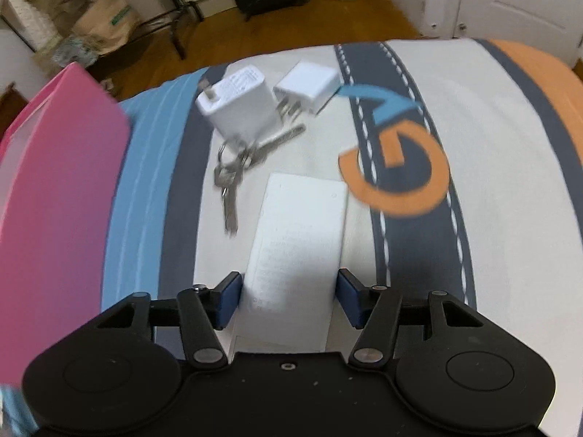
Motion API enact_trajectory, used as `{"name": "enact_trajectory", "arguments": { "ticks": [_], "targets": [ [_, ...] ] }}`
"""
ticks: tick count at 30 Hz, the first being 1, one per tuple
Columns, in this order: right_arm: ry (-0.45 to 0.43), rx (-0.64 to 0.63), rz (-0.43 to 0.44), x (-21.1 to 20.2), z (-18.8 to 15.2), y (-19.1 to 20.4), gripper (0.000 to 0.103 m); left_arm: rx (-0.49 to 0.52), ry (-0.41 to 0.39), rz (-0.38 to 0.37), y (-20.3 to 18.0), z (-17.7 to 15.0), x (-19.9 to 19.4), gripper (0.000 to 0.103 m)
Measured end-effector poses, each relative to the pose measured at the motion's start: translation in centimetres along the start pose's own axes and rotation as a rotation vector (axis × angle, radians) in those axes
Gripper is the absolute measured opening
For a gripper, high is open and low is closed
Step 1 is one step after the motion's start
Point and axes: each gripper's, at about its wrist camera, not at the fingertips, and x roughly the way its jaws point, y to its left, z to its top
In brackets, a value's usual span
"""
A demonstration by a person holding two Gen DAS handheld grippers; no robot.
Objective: Organize rigid objects
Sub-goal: 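Carry the white power bank with the right gripper over the pink box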
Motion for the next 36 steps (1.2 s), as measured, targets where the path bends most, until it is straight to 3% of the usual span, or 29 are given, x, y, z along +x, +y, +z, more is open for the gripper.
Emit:
{"name": "enact_trajectory", "arguments": {
  "ticks": [4,5,6,9,12,13,14,15,19,28,32,36],
  "targets": [
    [-0.047,0.130,0.102,-0.7,-2.1,-2.0,0.071,0.004,0.002,0.006,-0.1,-0.1,-0.2,0.005],
    [-0.048,0.131,0.120,-0.7,-2.2,-2.3,0.069,0.006,-0.001,0.006,-0.1,-0.1,-0.3,0.005],
    [-0.043,0.125,0.137,-0.5,-1.7,-2.6,0.060,0.007,-0.003,0.004,-0.1,-0.1,-0.4,0.005],
    [-0.050,0.199,0.202,-0.3,-0.9,-4.2,0.057,0.003,-0.001,-0.001,0.0,0.0,-0.4,0.005],
    [-0.078,0.151,0.186,-1.1,-1.2,-3.2,0.056,0.025,-0.004,0.003,-0.2,-0.2,-0.3,0.004],
    [-0.085,0.120,0.181,-1.4,-1.4,-2.5,0.053,0.036,-0.006,0.007,-0.3,-0.2,-0.3,0.004],
    [-0.094,0.089,0.172,-1.9,-1.5,-1.8,0.029,0.039,-0.008,0.009,-0.3,-0.3,-0.3,0.004],
    [-0.098,0.056,0.185,-2.3,-1.4,-1.2,0.027,0.032,-0.009,0.007,-0.2,-0.3,-0.4,0.004],
    [-0.088,-0.056,0.195,-2.8,-1.9,1.4,0.023,0.015,-0.005,-0.001,-0.1,-0.2,-0.3,0.004],
    [-0.105,-0.112,0.162,-2.0,-2.3,3.1,0.022,0.026,-0.009,0.017,-0.3,-0.3,-0.3,0.003],
    [-0.180,-0.171,0.129,-3.5,-2.9,4.1,0.021,0.032,-0.009,0.019,-0.4,-0.3,-0.3,0.003],
    [-0.258,-0.200,0.152,-5.7,-3.3,5.1,0.020,0.048,-0.006,0.024,-0.6,-0.4,-0.3,0.003]
  ]
}}
